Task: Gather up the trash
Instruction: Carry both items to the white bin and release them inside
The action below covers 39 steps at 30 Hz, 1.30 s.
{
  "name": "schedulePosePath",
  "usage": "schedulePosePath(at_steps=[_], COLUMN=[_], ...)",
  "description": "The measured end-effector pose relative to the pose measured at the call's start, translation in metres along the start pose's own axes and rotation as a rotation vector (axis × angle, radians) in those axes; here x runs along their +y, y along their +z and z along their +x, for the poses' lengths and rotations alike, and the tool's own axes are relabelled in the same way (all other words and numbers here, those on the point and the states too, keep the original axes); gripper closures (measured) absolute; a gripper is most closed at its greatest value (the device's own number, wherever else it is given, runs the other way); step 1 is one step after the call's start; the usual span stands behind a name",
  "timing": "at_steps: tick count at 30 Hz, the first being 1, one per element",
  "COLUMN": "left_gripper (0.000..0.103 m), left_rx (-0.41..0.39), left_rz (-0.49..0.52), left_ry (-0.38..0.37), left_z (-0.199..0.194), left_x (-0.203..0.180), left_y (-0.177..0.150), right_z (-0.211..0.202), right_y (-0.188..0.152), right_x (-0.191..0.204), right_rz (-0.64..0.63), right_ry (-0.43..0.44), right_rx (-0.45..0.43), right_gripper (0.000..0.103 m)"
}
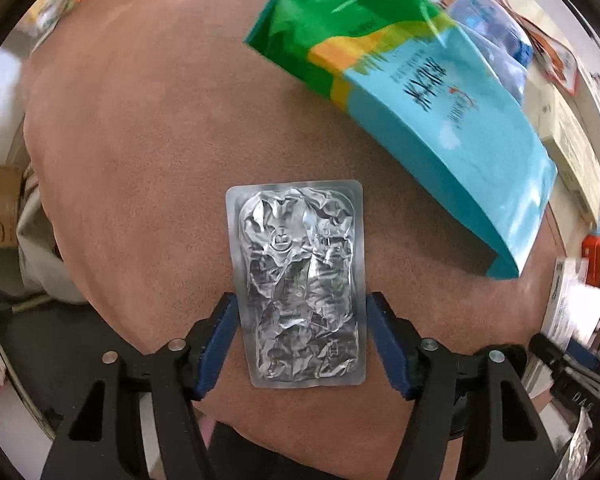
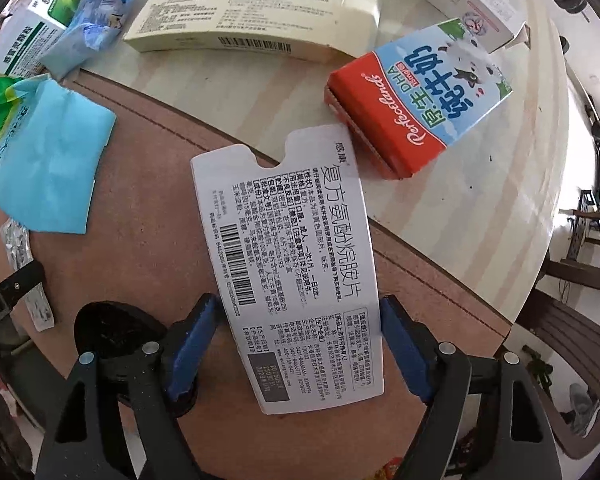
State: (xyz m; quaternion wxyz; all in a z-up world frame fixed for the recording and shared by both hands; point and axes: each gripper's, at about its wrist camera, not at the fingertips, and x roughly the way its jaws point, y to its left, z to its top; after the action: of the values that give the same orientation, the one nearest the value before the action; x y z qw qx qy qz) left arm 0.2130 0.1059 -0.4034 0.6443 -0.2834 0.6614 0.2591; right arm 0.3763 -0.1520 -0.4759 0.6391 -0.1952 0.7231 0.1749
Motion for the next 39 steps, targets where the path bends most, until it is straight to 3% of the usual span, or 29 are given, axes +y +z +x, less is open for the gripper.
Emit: schedulePosePath(at_steps=[8, 15, 22, 28, 34, 39], left_gripper=[0.041, 0.041, 0.041, 0.041, 0.041, 0.041], left_rx=[-0.047, -0.135, -0.234, -0.318, -0.368, -0.362], left_rz=[0.034, 0.06, 0.055, 0.003, -0.092, -0.188], left_ry=[0.044, 0.053, 0.022, -0.017, -0.044, -0.046], left_z=[-0.024, -0.066, -0.103, -0.119, -0.136, -0.129], left_x=[-0.01, -0.003, -0.005, 0.014, 0.088, 0.156], left_y=[-0.013, -0.027, -0.041, -0.047, -0.073, -0.104], right_z=[-0.024, -0.051, -0.107, -0.145, -0.151, -0.138], right_y=[-0.019, -0.014, -0.033, -0.059, -0.088, -0.132], right_x=[-0.01, -0.028, -0.012, 0.032, 0.106, 0.184], right_rz=[0.011, 0.018, -0.011, -0.08, -0.197, -0.31], right_ry=[0.04, 0.067, 0.117, 0.187, 0.213, 0.221], right_rx=[-0.012, -0.088, -0.196, -0.251, -0.255, -0.224], right_gripper=[0.026, 0.026, 0.026, 0.026, 0.026, 0.026])
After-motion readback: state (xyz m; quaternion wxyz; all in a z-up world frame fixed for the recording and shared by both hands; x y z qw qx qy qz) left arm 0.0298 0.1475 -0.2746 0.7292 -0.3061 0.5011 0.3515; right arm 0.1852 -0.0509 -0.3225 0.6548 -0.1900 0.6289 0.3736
